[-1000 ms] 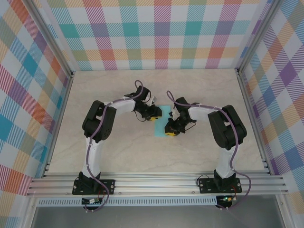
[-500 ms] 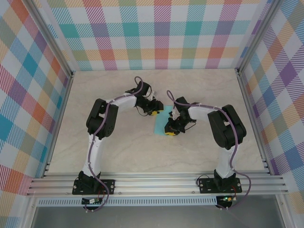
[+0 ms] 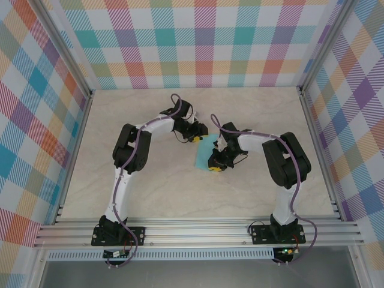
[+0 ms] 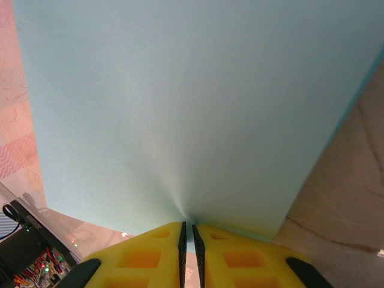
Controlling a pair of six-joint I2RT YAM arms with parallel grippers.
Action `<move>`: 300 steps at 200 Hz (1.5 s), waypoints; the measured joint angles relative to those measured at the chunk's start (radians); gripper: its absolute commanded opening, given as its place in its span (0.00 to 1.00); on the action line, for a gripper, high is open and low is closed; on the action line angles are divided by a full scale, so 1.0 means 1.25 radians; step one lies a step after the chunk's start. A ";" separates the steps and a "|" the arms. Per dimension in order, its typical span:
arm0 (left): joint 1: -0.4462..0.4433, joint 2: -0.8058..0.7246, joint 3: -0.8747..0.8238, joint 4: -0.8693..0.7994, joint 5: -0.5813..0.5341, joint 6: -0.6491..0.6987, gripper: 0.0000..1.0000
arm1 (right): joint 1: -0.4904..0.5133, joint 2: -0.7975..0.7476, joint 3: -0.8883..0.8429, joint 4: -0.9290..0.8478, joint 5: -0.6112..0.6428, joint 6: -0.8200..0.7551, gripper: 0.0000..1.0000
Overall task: Fold a paper plane with a square sheet of paper (fold left side to right side)
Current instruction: First fold the square sheet of paper in half at the center of the table, then fold the triangle a second time at the center of the table.
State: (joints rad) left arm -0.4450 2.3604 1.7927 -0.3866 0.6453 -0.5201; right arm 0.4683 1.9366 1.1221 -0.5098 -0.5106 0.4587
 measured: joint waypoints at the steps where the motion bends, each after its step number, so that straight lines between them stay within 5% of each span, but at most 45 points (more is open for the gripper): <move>1: 0.000 0.000 0.000 0.000 0.000 0.000 0.43 | 0.000 0.000 0.000 0.000 0.000 0.000 0.15; 118: 0.048 0.035 0.050 0.058 -0.016 -0.008 0.46 | -0.003 -0.005 -0.005 0.014 -0.020 -0.003 0.20; 195: 0.106 -0.299 -0.303 0.142 -0.096 0.020 0.44 | -0.055 -0.163 -0.010 0.024 0.064 -0.052 0.47; 232: 0.068 -0.383 -0.416 0.217 -0.062 -0.009 0.41 | -0.096 -0.160 0.001 0.023 0.092 -0.063 0.48; 300: -0.055 -0.274 -0.451 0.254 -0.025 -0.073 0.37 | -0.096 -0.091 0.040 0.021 0.114 -0.030 0.49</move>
State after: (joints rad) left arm -0.5133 2.0182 1.2285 -0.0689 0.6144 -0.6109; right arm 0.3485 1.8229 1.1721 -0.4831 -0.3687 0.4217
